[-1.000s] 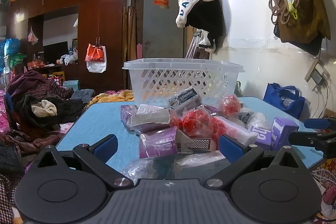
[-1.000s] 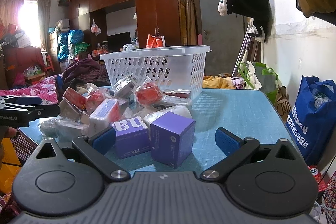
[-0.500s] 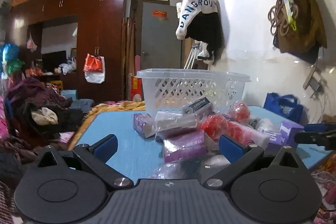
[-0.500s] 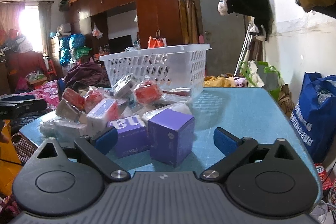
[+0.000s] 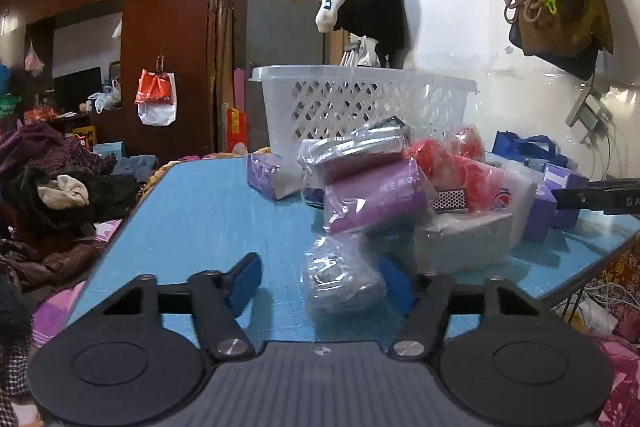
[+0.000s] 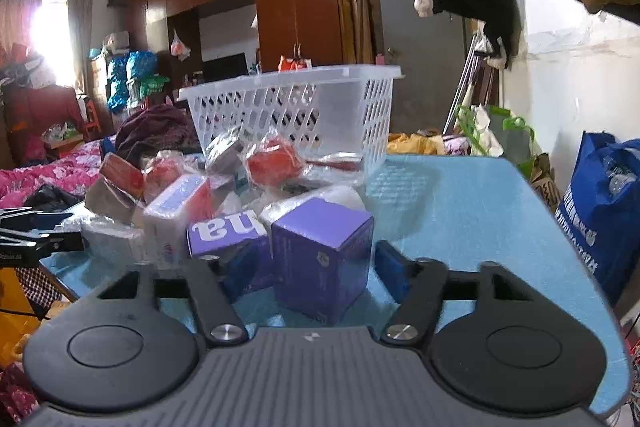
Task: Organize objects
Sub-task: 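Grasp the small clear plastic bag with the left tool while the right grasps the purple cube box, then carry both items into the white basket and open both tools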
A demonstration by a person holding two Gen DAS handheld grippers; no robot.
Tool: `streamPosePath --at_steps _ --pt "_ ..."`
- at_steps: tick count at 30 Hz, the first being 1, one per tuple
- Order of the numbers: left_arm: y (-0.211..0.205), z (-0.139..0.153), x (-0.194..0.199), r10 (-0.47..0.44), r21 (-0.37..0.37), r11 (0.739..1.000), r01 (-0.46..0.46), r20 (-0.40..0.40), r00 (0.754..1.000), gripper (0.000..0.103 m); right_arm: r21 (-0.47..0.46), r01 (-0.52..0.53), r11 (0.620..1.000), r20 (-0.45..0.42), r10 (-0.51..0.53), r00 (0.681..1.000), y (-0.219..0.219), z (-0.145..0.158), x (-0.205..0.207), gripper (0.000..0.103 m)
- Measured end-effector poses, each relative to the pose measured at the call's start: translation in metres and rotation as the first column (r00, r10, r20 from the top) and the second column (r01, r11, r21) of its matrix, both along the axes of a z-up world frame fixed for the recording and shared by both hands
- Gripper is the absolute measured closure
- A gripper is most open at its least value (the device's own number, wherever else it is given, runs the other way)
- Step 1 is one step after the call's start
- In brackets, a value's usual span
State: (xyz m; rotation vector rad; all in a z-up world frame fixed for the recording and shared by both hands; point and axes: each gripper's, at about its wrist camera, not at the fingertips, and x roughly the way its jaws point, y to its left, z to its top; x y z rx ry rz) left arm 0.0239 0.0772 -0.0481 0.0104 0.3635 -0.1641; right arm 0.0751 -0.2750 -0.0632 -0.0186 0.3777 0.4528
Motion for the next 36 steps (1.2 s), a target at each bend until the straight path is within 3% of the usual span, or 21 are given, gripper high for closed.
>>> streamPosePath --at_steps 2,3,8,16,21,26,30,36 --pt "-0.005 -0.003 0.002 0.007 0.024 1.000 -0.007 0.008 1.000 0.056 0.005 0.002 1.000 0.002 -0.002 1.000 -0.003 -0.001 -0.002 0.049" --pt "-0.006 -0.004 0.002 0.007 0.034 0.999 -0.008 0.019 1.000 0.057 0.011 0.001 1.000 0.001 -0.001 1.000 -0.005 -0.001 -0.003 0.049" --pt "-0.002 -0.001 -0.003 0.041 0.078 0.996 -0.044 0.039 0.998 0.058 0.011 0.029 1.000 0.018 -0.029 0.999 -0.014 0.005 -0.008 0.050" --pt "0.023 0.022 -0.007 0.122 0.014 0.992 -0.124 0.085 0.989 0.058 0.030 0.052 0.998 0.030 -0.053 0.998 -0.022 0.018 -0.002 0.050" --pt "0.021 0.054 0.016 0.107 -0.027 0.994 -0.105 0.138 0.985 0.058 0.030 0.029 0.999 0.061 -0.031 0.998 -0.010 0.048 0.025 0.050" --pt "0.004 0.106 0.069 0.037 -0.068 0.997 -0.027 0.151 0.988 0.058 0.035 -0.007 0.999 0.104 0.003 0.995 0.014 0.089 0.071 0.050" --pt "-0.024 0.147 0.139 0.001 -0.055 0.998 0.006 0.117 0.993 0.058 0.009 -0.020 1.000 0.140 0.019 0.990 0.042 0.116 0.122 0.050" --pt "-0.047 0.145 0.231 0.035 -0.040 0.999 -0.037 -0.050 0.998 0.058 -0.065 0.009 0.998 0.046 -0.006 0.999 0.067 0.108 0.186 0.050"
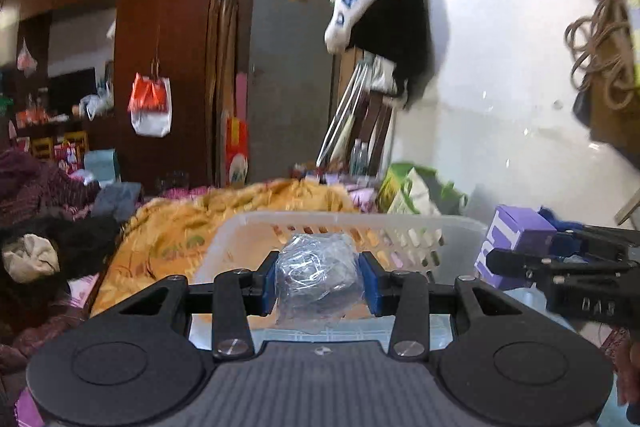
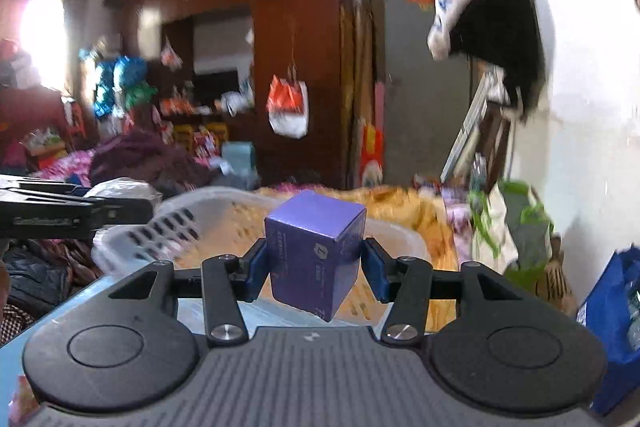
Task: Organize objects
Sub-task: 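Carry both items into the white basket and open both tools, then grasp the red-wrapped bar with the left tool while the right grasps the flat purple box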
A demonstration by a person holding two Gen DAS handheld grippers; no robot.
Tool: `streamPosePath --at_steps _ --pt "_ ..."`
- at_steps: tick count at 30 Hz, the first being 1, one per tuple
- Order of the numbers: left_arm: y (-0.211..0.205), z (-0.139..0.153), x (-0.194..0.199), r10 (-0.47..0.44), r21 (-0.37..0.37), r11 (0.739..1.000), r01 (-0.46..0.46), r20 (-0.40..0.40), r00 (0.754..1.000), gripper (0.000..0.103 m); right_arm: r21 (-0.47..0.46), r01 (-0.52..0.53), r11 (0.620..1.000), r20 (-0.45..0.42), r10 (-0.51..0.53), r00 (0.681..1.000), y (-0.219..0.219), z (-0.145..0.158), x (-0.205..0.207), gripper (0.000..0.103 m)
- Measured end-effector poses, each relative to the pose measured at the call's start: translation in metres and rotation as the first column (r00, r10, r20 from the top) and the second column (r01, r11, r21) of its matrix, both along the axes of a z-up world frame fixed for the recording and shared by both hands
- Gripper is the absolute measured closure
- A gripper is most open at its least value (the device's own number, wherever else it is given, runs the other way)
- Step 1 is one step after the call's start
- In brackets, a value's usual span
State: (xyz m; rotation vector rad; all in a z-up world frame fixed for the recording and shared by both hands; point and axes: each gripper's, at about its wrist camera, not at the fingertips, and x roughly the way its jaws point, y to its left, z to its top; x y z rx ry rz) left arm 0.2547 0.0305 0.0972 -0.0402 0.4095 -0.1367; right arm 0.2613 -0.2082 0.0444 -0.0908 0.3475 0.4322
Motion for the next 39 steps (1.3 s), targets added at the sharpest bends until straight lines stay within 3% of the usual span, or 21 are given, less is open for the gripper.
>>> streamPosePath --at_steps 4,5,6,7,8,9,14,18,23,28,30,35,37,39 --pt "0.000 -0.010 0.015 0.005 -0.042 0.999 -0.007 -0.042 0.999 0.056 0.006 -0.009 1.000 -0.009 0.009 1.000 0.001 -0.005 0.005 0.048" --pt "0.001 -0.012 0.015 0.013 -0.038 0.999 -0.015 -0.044 0.999 0.047 0.010 -0.011 1.000 -0.007 0.011 1.000 0.001 -0.005 0.004 0.046" --pt "0.000 -0.013 0.014 0.020 -0.028 0.999 -0.021 -0.044 0.999 0.037 0.010 -0.014 1.000 -0.008 0.014 1.000 0.001 -0.004 0.004 0.036" --pt "0.000 -0.015 0.012 0.022 -0.018 1.000 -0.023 -0.043 0.999 0.016 0.007 -0.009 1.000 -0.003 0.009 1.000 0.001 -0.003 0.001 0.027" --pt "0.000 -0.015 0.009 0.021 -0.013 1.000 -0.022 -0.035 0.999 0.014 0.006 -0.005 1.000 0.021 0.005 1.000 0.000 -0.001 -0.004 0.008" --pt "0.002 -0.014 0.003 0.018 -0.013 1.000 -0.018 -0.016 1.000 0.014 0.005 -0.004 1.000 0.049 0.003 0.999 -0.001 0.003 -0.011 0.000" --pt "0.017 -0.016 -0.060 -0.035 -0.039 0.999 0.038 0.080 0.996 0.014 0.036 -0.024 0.999 0.094 0.021 0.995 -0.024 -0.001 -0.062 0.000" --pt "0.028 -0.035 -0.138 -0.038 0.017 0.999 0.036 0.166 0.985 0.014 0.055 -0.029 0.998 0.064 0.026 0.998 -0.053 -0.039 -0.118 0.000" --pt "0.040 -0.073 -0.208 -0.069 -0.020 0.997 0.074 0.207 0.976 0.014 0.165 -0.099 0.981 0.053 0.092 0.994 -0.081 -0.073 -0.171 0.000" --pt "0.041 -0.095 -0.224 -0.084 0.014 0.996 0.083 0.172 0.982 0.014 0.060 -0.151 0.987 0.041 0.148 0.988 -0.067 -0.089 -0.185 0.001" --pt "0.040 -0.100 -0.219 -0.096 0.029 0.995 0.092 0.162 0.982 0.014 0.055 -0.180 0.982 0.011 0.180 0.984 -0.060 -0.094 -0.180 0.010" --pt "0.041 -0.112 -0.206 -0.116 0.029 0.993 0.113 0.134 0.984 0.014 0.055 -0.213 0.975 -0.027 0.215 0.976 -0.049 -0.102 -0.169 0.018" --pt "0.039 -0.120 -0.208 -0.118 0.042 0.993 0.113 0.125 0.985 0.014 0.046 -0.210 0.977 -0.015 0.211 0.977 -0.045 -0.104 -0.165 0.025" --pt "0.038 -0.122 -0.207 -0.123 0.048 0.992 0.118 0.118 0.985 0.014 0.035 -0.209 0.977 -0.010 0.210 0.978 -0.046 -0.109 -0.171 0.043"
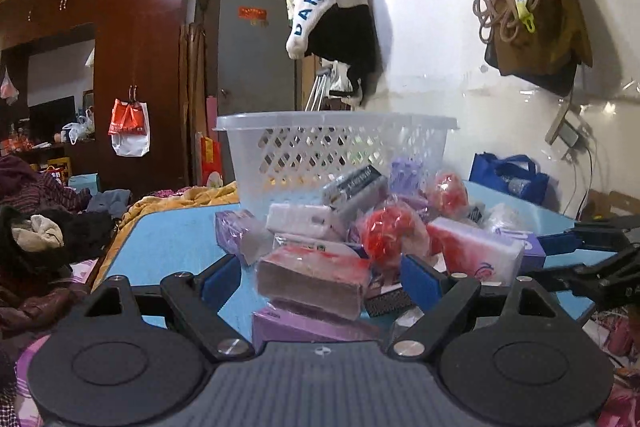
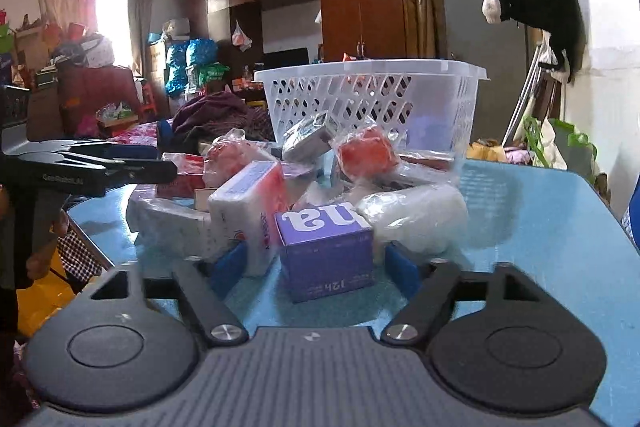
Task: Organize objects
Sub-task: 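Grasp the red-wrapped bar with the left tool while the right grasps the flat purple box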
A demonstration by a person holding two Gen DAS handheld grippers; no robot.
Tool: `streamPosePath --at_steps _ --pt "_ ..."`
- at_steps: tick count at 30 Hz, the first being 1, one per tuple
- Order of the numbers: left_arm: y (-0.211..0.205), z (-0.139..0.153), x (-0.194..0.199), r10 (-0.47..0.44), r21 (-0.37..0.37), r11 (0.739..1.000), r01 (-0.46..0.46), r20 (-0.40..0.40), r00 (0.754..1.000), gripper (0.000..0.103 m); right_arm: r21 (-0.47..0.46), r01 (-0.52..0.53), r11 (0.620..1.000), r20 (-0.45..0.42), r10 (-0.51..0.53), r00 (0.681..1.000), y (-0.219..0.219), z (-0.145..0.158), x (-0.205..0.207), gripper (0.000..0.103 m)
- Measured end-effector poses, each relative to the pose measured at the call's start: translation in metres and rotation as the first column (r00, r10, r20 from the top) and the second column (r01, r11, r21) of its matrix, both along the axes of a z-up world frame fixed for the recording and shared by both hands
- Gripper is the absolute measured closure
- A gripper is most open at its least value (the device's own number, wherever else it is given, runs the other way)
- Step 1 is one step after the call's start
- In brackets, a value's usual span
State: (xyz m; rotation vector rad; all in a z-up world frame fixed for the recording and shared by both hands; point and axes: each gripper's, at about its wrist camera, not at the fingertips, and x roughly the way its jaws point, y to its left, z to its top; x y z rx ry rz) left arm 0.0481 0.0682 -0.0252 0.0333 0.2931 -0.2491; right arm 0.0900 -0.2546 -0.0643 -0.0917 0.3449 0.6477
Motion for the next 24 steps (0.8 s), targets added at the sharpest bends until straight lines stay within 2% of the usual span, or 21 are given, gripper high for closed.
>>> streamPosePath --at_steps 2,5,10,13,24 --pt "-0.003 -0.001 0.001 -0.004 0.011 1.000 0.004 -0.004 1.000 0.014 -0.001 -0.006 1.000 0.000 0.006 1.000 -0.002 -0.002 -0.006 0.048" --pt "-0.007 -0.005 0.005 0.000 0.043 0.999 0.001 -0.008 1.000 0.014 -0.004 -0.013 1.000 -0.007 0.013 1.000 -0.003 -0.005 -0.009 0.049" --pt "-0.006 -0.005 0.009 -0.005 0.030 1.000 0.005 -0.011 1.000 0.014 0.008 -0.017 1.000 -0.016 0.017 1.000 -0.003 -0.010 -0.009 0.048" --pt "-0.004 -0.006 0.007 0.001 0.025 1.000 -0.001 -0.001 1.000 0.033 0.004 -0.017 1.000 -0.010 0.017 1.000 -0.003 -0.010 -0.011 0.049" --pt "0.001 0.005 -0.010 -0.038 -0.002 0.999 0.039 0.068 0.997 0.034 0.054 -0.018 0.998 0.040 0.016 0.999 -0.017 0.009 -0.023 0.050"
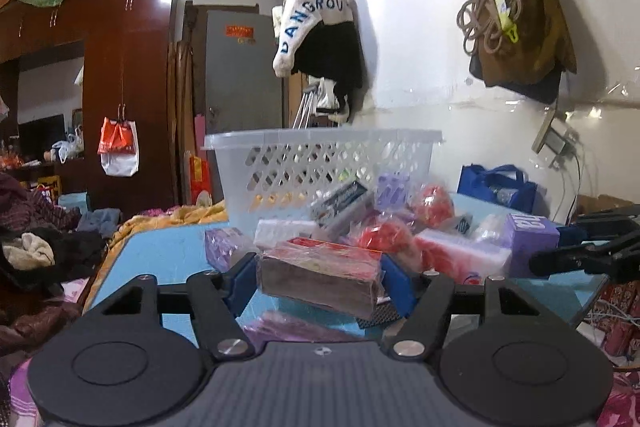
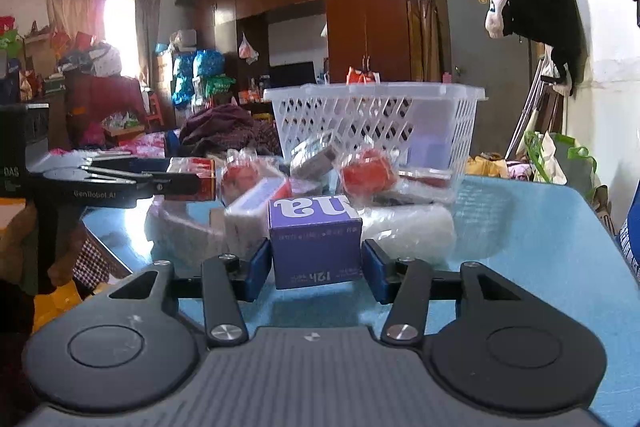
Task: Organize objects
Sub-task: 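Grasp the red-wrapped bar with the left tool while the right grasps the flat purple box, then lift both items over the basket rim and release them inside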
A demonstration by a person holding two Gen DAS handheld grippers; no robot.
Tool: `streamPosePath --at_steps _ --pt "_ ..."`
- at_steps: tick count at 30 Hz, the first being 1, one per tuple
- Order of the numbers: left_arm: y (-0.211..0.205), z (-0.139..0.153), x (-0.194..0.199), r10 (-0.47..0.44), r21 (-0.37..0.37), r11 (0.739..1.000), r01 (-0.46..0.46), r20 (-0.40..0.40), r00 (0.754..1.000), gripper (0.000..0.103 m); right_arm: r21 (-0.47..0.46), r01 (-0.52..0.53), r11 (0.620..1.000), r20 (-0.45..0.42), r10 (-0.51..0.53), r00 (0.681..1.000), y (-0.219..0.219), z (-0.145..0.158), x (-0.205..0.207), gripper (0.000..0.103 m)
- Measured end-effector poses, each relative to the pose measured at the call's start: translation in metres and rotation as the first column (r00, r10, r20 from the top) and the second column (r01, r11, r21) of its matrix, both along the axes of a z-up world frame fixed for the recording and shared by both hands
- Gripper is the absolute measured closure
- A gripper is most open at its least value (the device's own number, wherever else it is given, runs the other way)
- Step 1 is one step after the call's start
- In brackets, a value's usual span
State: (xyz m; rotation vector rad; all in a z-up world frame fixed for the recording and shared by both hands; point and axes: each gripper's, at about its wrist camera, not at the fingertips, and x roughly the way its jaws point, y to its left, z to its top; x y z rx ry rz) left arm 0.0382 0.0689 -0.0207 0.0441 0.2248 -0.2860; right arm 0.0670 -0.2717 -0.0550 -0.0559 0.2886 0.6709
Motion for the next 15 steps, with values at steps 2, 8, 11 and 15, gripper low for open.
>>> streamPosePath --at_steps 2,8,11,15 --pt "0.003 0.003 -0.002 0.007 -0.007 1.000 -0.007 0.010 1.000 0.034 0.006 0.011 1.000 0.009 -0.011 1.000 -0.003 0.004 0.000 0.050" --pt "0.013 0.006 -0.003 0.025 -0.048 0.999 -0.024 0.022 0.999 0.034 0.036 0.041 0.998 0.005 -0.041 0.999 -0.013 0.009 0.006 0.050" --pt "0.016 0.010 -0.005 0.033 -0.071 0.997 -0.030 0.041 0.999 0.034 0.063 0.046 0.997 0.006 -0.047 0.999 -0.019 0.014 0.006 0.050" --pt "0.016 0.019 -0.007 0.036 -0.109 0.994 -0.028 0.075 0.997 0.034 0.094 0.051 0.994 0.025 -0.054 0.998 -0.027 0.022 0.003 0.050"
